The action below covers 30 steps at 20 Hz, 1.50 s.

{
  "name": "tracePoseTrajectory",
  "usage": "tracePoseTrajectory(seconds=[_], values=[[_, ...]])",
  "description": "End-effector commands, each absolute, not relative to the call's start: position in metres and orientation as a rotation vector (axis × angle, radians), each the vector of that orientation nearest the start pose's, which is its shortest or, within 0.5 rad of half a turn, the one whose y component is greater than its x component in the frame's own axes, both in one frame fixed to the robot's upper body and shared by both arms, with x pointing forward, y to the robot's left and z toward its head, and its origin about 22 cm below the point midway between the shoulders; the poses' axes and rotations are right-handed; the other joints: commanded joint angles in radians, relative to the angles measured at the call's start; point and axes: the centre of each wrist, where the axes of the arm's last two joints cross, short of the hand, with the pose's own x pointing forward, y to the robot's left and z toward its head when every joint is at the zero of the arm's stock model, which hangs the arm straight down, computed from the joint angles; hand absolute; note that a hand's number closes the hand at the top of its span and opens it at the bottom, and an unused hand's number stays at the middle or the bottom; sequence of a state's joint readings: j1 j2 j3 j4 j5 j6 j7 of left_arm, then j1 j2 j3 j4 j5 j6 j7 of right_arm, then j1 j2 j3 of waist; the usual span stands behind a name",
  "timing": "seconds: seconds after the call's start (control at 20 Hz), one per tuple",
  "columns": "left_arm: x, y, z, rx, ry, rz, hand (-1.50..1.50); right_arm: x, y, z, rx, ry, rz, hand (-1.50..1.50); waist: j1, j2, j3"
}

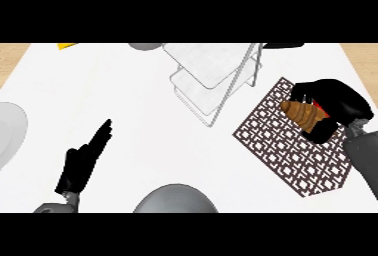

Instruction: Pick the croissant from the placemat and place it in the tiered shelf

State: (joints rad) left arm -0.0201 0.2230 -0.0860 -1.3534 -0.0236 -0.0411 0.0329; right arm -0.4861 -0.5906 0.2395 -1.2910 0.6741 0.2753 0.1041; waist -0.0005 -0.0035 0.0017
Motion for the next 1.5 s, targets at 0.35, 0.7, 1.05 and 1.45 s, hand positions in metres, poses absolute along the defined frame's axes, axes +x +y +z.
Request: tracePoseTrajectory(seconds=[0.35,0.7,1.05,1.45], values=[[0.239,0.264,-0.037,0.113,-1.309,-0.267,0.00,0.352,-0.347,0.231,-0.686,-1.752,1.009,1.50,-0.001,0.001,-0.002],[0.231,0.255,-0.045,0.092,-1.320,-0.296,0.00,0.389,-0.322,0.284,-0.717,-1.792,0.919,1.50,0.025,0.007,-0.002],[0.250,0.236,-0.026,0.080,-1.324,-0.315,0.00,0.427,-0.257,0.319,-0.783,-1.752,0.880,1.50,0.042,0.011,-0.002],[0.244,0.263,-0.027,0.098,-1.346,-0.325,0.00,0.463,-0.209,0.296,-0.781,-1.782,0.943,1.50,0.049,0.016,-0.002]])
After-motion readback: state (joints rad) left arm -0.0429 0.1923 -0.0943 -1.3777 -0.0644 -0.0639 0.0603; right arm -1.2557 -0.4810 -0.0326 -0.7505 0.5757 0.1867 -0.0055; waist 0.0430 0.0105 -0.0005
